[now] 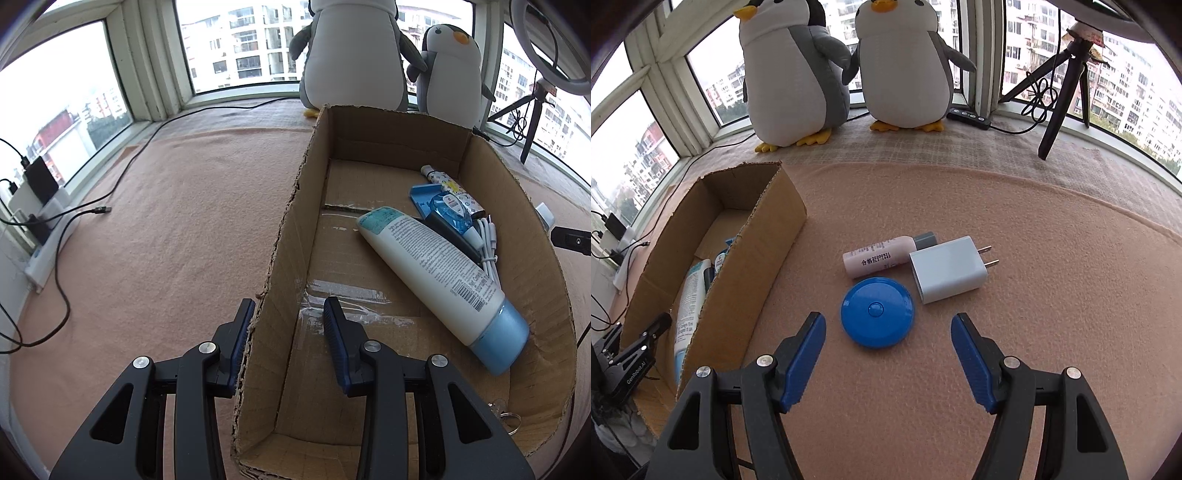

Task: Organize rigid objects
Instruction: 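Move the right gripper back toward the blue tape measure, then grasp the blue round tape measure with the right gripper, then carry the tape measure into the box and open the right gripper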

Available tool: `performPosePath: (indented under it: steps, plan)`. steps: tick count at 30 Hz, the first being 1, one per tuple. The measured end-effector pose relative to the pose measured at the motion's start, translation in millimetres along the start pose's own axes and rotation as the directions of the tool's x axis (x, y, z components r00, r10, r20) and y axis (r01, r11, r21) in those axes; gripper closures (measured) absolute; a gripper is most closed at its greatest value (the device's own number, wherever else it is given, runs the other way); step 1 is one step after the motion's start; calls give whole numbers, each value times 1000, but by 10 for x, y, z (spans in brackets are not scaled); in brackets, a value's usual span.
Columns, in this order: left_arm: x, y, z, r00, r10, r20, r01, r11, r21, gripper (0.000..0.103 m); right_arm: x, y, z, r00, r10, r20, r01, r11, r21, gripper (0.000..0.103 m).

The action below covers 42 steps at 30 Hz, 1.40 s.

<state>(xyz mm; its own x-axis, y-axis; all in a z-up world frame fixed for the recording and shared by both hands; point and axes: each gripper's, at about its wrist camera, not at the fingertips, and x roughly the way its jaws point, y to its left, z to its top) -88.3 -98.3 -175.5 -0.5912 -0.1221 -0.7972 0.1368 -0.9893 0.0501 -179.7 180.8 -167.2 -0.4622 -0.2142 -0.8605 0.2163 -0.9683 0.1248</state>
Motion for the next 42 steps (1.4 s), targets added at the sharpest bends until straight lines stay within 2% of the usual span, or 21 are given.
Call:
performPosePath:
  steps: [11,20,23,28,35,42]
  plan:
    - [3,6,-2,1000,-1,0,1,1000,-1,67,325,161,35,997,-66,-52,64,998,-26,37]
    - [5,4,-8,1000,-2,-1,2,1000,-4,67,360,207,62,993,-105,-49,103,994,-45,36]
    - [6,3,-7,1000,-1,0,1,1000,-3,67,354,204,59,994,-101,-51,98,994,-49,38]
    - [5,4,-7,1000,-1,0,1,1000,-3,67,333,191,44,994,-99,-50,96,994,-50,56]
    - [2,-2,-10,1000,-5,-1,5,1000,-7,67,299,202,-9,995,-79,-57,76,995,-62,57]
    - [3,2,-5,1000,-13,-4,13,1000,-13,67,121,300,-96,999,-26,-44,22,996,-83,57]
